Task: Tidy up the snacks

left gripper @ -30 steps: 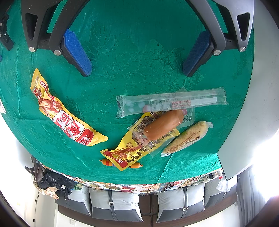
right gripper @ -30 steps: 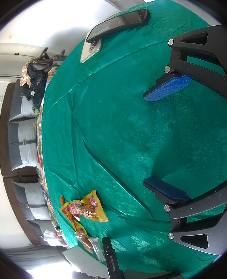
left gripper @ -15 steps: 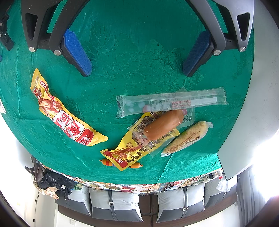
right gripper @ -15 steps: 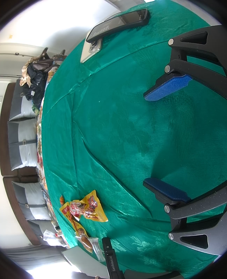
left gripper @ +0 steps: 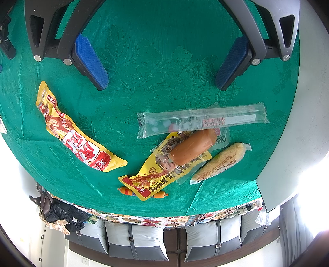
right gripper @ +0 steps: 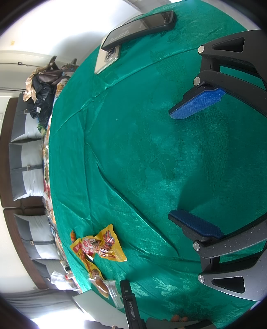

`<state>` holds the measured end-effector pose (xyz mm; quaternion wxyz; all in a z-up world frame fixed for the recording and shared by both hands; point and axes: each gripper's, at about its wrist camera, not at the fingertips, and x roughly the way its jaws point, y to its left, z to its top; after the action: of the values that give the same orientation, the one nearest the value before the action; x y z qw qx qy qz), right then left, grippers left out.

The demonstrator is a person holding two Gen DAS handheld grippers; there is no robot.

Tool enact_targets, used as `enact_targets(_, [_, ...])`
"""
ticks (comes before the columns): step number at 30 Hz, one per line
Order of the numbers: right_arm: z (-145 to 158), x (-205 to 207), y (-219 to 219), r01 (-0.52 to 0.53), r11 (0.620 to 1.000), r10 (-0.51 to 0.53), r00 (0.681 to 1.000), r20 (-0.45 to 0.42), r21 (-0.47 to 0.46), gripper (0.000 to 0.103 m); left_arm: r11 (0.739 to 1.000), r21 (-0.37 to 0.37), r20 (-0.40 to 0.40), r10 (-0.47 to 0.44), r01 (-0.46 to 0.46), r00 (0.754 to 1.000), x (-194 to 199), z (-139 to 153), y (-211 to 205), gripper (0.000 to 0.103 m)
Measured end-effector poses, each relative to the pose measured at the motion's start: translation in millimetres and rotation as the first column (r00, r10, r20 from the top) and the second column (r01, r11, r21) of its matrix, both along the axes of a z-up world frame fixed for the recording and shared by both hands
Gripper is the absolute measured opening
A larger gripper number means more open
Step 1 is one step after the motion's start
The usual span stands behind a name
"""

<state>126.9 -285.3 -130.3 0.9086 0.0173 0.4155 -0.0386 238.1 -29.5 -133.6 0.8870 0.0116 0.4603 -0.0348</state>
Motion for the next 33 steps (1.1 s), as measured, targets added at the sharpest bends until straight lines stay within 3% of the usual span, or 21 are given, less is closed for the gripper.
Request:
enact_targets(5, [-0.1, 0.0, 0.0, 0.0, 1.0, 0.0, 1.0, 0.0, 0.0, 0.092, 1.0, 0.0, -0.019, -0.014, 0.014, 1.0, -4.0, -0.1, 0.3, 0.103])
enact_targets(14, [0.0, 0.1, 0.0, 0.0, 1.0, 0.0, 1.0, 0.0, -0.001, 0.092, 0.999, 0.005, -0.082, -0.047, 0.047, 0.996, -53.9, 4.6, 7.0, 0.103])
enact_targets(26, [0.0, 0.4, 0.0, 0.0, 1.0, 0.0, 1.0, -0.001, -0.002, 0.092, 0.992, 0.003, -0.059, -0.126, 0.126, 0.99, -85.1, 3.4, 13.8, 0.103])
enact_targets(33, [-0.2, 0.4, 0.3, 0.0, 1.0, 0.0, 1.0, -0.001, -0.003, 0.092, 0.984, 0.003, -0.091, -0.179, 0.18, 0.98, -93.4, 6.5, 17.4, 0.103])
